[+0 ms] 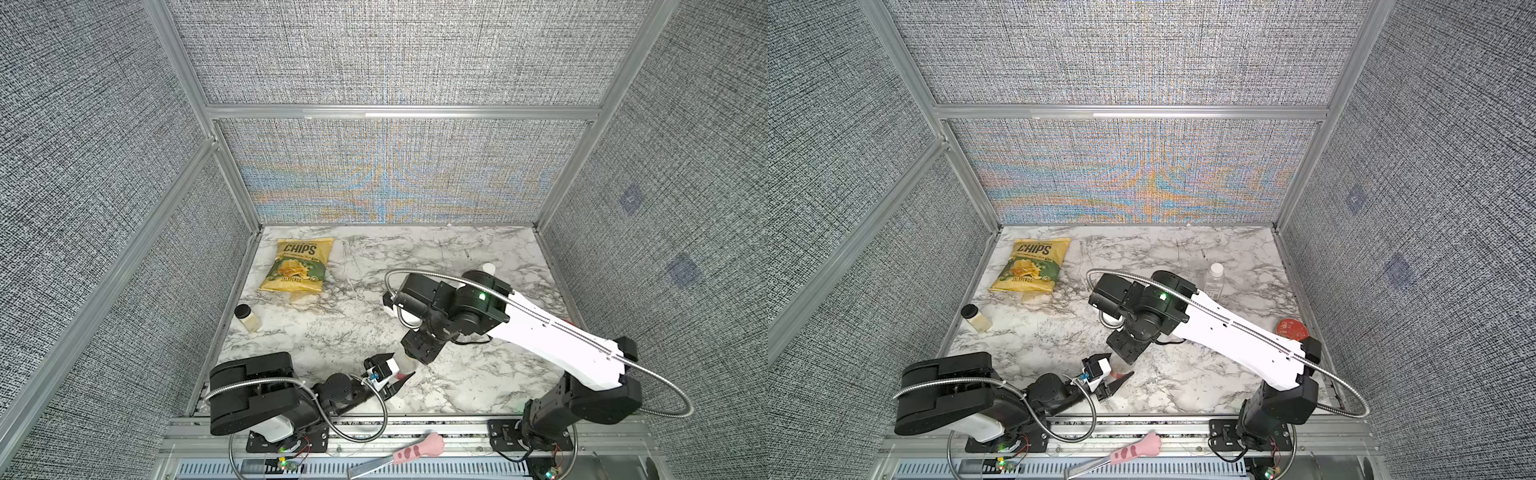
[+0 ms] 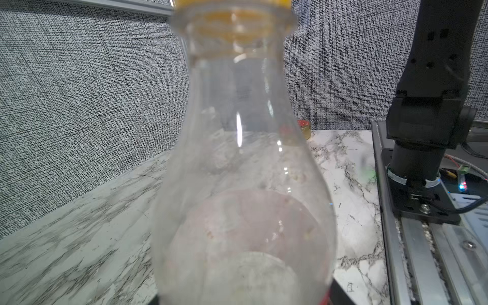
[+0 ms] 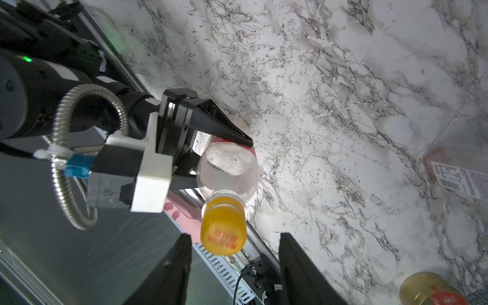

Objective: Screw on the bottle caps
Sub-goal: Screw the bottle cap onto the plastic bottle.

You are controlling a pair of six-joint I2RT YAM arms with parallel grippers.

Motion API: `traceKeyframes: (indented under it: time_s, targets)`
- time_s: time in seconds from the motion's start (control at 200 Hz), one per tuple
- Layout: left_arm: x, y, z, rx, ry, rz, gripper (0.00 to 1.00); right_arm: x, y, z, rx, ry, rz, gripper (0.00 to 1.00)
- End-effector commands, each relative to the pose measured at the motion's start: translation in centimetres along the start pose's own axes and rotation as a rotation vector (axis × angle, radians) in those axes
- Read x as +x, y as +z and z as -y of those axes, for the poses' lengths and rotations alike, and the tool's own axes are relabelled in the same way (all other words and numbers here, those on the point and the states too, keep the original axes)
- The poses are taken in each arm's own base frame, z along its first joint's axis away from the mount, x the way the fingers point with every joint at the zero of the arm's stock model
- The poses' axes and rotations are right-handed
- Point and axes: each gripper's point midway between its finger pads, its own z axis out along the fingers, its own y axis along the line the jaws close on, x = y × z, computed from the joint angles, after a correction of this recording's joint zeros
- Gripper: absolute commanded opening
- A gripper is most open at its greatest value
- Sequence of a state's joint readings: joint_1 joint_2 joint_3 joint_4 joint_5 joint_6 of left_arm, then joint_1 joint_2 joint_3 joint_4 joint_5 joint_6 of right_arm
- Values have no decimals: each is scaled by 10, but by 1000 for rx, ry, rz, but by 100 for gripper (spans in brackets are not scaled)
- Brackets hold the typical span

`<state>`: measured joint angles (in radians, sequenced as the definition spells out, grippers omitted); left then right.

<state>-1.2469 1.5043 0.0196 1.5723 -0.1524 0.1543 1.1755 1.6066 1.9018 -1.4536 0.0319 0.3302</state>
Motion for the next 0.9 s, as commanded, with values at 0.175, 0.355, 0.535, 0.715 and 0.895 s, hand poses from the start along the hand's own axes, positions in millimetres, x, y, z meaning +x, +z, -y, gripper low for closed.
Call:
traceKeyframes:
  time_s: [0.175, 0.355, 0.535, 0.715, 0.895]
  targets:
    - [-29, -3, 18, 112, 18, 116, 56, 13, -28, -31, -145, -141, 46, 57]
    - [-27, -5, 31, 186, 23, 116, 56, 23, -28, -27, -87, -190, 53, 57]
    - [-26, -7, 38, 229, 43, 120, 57, 34, -24, -38, -110, -243, 31, 56]
    - [-30, -12, 44, 268, 64, 138, 57, 42, -19, -30, -53, -267, 23, 54]
    - [-26, -12, 50, 300, 55, 129, 57, 40, -18, -33, -62, -275, 29, 48]
